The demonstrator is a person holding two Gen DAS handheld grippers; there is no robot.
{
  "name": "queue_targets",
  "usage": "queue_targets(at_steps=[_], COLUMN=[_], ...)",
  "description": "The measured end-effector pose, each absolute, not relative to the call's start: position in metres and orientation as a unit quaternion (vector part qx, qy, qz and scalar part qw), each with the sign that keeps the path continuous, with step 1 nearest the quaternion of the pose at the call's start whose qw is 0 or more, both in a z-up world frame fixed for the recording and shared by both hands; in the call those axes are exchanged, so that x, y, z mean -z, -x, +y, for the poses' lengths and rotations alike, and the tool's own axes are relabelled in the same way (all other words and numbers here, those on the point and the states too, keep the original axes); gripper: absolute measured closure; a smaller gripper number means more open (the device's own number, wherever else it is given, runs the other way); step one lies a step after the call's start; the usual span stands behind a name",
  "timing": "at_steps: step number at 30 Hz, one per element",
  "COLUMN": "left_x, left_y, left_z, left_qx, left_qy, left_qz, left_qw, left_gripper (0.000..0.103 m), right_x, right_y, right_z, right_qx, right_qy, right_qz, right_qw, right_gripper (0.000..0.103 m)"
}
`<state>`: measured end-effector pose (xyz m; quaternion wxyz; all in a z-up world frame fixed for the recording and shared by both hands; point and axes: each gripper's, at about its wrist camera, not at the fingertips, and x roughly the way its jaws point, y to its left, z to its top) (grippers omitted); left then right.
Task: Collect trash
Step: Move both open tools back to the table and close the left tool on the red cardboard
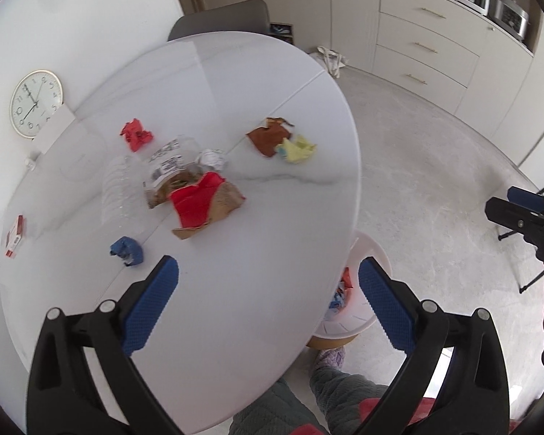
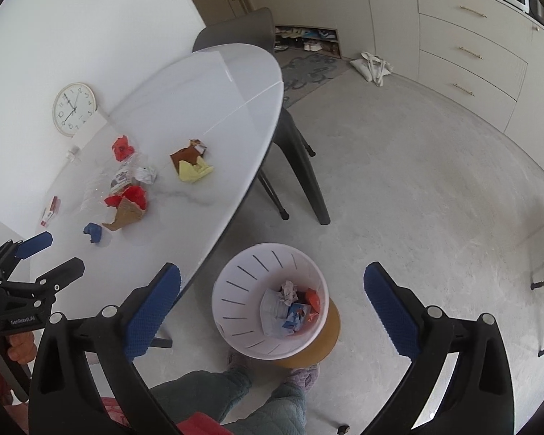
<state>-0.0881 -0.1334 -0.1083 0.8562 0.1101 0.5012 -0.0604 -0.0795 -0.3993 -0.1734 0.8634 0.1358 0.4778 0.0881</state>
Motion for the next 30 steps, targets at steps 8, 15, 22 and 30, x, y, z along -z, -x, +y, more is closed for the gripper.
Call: queue_targets(at_steps=[8,15,22,30], left_x=[0.115,0.148,0.188,0.214], left_y=[0.065,0.011,-0.037,-0.053], left_z=[-0.118,-0.11,-0.099,-0.087], left_qx=[0.084,0.157,0.202,0.245], left_qy=[-0.193,-0.274,-0.312,-0.292], left_qz=[0.48,0.493,0.519,0.549], left_qw=[0.852,0.81,0.77,0.744], left_gripper=[0.008,0.008,0.008,0.012], right_x=[0.168,0.168,0.175,0.183], right_y=[0.07,0.071,0.069,0.053], right_z=[-0.374,-0.354,-0.333,-0.304], right_qx=[-0.099,-0.074,-0.037,-0.027], right_qy=[-0.138,-0.157,-0.172,-0.17], right_qz=[0.482,0.49,0.511,0.527], right_qw=[0.86,0.854,0.842,0.832], right_gripper=[0.003,0.003,0.003,0.003])
